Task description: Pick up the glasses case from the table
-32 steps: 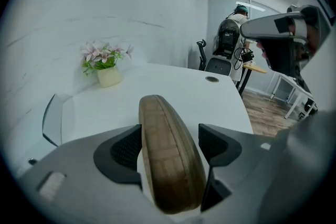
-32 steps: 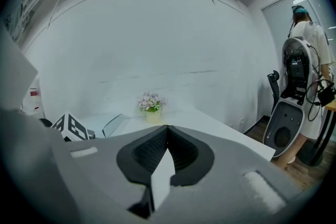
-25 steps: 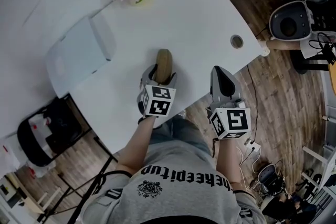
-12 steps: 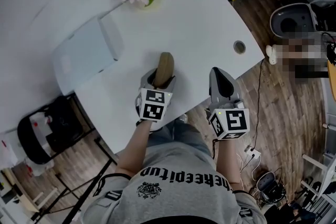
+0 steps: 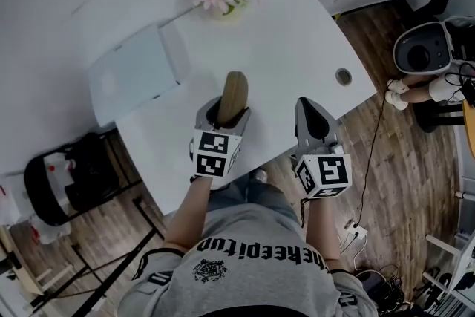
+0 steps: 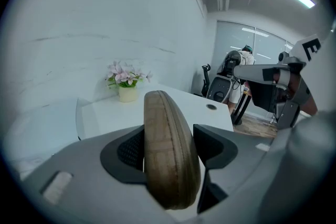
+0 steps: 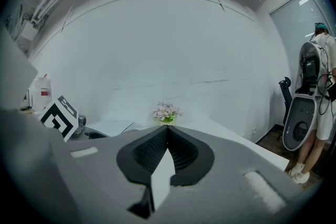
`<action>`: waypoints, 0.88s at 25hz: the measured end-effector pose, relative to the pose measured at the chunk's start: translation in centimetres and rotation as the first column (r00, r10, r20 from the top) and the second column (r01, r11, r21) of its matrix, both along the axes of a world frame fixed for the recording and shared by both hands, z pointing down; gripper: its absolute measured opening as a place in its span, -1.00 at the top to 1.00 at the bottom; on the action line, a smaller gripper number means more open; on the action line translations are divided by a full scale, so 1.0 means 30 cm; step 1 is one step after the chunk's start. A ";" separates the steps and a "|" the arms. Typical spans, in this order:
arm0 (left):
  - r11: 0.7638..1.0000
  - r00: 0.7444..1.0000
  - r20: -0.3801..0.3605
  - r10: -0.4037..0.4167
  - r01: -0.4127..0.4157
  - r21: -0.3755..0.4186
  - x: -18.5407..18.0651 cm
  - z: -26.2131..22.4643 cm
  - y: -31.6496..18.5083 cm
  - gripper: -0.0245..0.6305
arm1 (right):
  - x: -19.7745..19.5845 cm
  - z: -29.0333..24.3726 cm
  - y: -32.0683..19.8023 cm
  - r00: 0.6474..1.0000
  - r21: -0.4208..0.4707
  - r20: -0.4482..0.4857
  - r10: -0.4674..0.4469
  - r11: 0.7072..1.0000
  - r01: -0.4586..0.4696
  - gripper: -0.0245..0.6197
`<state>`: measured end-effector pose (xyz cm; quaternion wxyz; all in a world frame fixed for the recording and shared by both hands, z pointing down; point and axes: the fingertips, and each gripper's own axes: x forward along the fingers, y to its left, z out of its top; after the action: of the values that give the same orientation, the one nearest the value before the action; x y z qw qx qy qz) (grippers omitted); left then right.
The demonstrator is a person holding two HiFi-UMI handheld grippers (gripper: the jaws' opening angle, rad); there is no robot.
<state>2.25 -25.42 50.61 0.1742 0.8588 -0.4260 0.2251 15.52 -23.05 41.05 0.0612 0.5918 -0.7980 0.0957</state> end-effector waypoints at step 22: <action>0.974 0.991 -0.102 -0.091 0.110 0.198 -0.157 -0.258 0.111 0.03 | -0.143 -0.098 0.087 0.996 0.088 -0.013 -0.088 0.992 0.089 0.91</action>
<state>-2.47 -22.09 42.87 0.1161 0.8590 -0.4811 0.1313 11.22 -20.45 38.10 0.0427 0.5584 -0.8266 0.0551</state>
